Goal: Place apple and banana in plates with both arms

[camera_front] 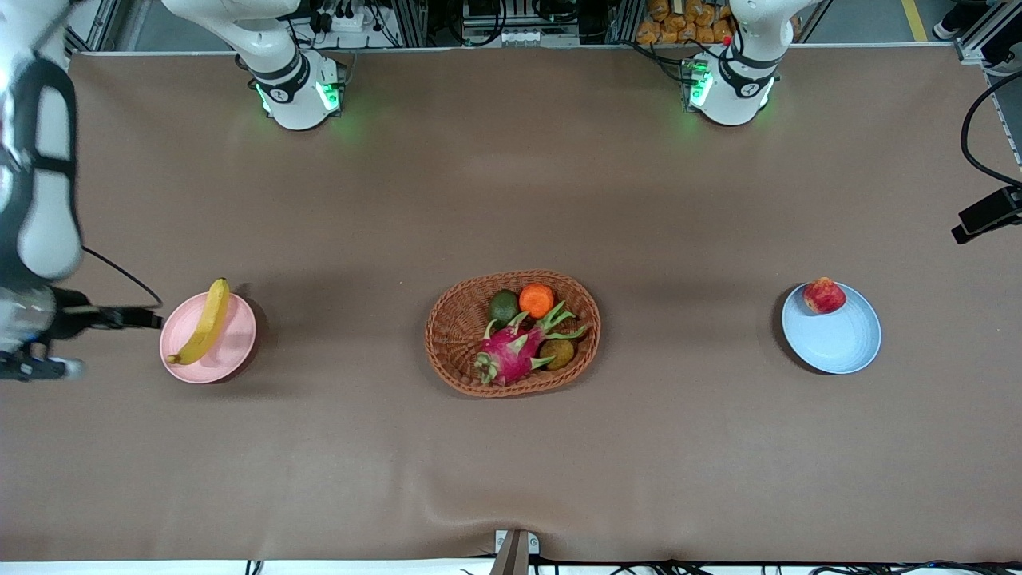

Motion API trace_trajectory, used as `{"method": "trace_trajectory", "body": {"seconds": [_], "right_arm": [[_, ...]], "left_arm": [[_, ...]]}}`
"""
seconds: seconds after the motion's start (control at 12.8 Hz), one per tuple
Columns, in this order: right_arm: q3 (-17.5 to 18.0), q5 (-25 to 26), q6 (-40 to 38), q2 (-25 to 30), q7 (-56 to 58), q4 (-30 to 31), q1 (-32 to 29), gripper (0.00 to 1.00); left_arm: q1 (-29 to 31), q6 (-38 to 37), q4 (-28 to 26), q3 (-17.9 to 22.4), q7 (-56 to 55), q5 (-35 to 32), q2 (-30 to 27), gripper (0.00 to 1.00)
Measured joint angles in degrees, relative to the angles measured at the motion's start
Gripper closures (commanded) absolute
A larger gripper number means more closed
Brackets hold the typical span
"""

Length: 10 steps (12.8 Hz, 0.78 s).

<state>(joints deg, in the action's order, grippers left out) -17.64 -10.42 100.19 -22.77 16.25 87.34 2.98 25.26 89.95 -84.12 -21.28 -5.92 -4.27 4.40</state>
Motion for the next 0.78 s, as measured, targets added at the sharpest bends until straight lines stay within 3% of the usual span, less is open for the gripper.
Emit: {"method": "trace_trajectory", "body": {"seconds": [0.39, 0.78], "right_arm": [[0.7, 6.4, -6.9, 12.0, -6.1, 0.2, 7.4, 0.00], [0.7, 9.5, -9.2, 16.1, -9.2, 0.1, 11.6, 0.00]], "left_arm": [[-0.1, -1.3, 0.0, -1.5, 0.0, 0.0, -0.7, 0.00], [-0.4, -1.3, 0.1, -1.4, 0.1, 0.3, -0.9, 0.00]]}}
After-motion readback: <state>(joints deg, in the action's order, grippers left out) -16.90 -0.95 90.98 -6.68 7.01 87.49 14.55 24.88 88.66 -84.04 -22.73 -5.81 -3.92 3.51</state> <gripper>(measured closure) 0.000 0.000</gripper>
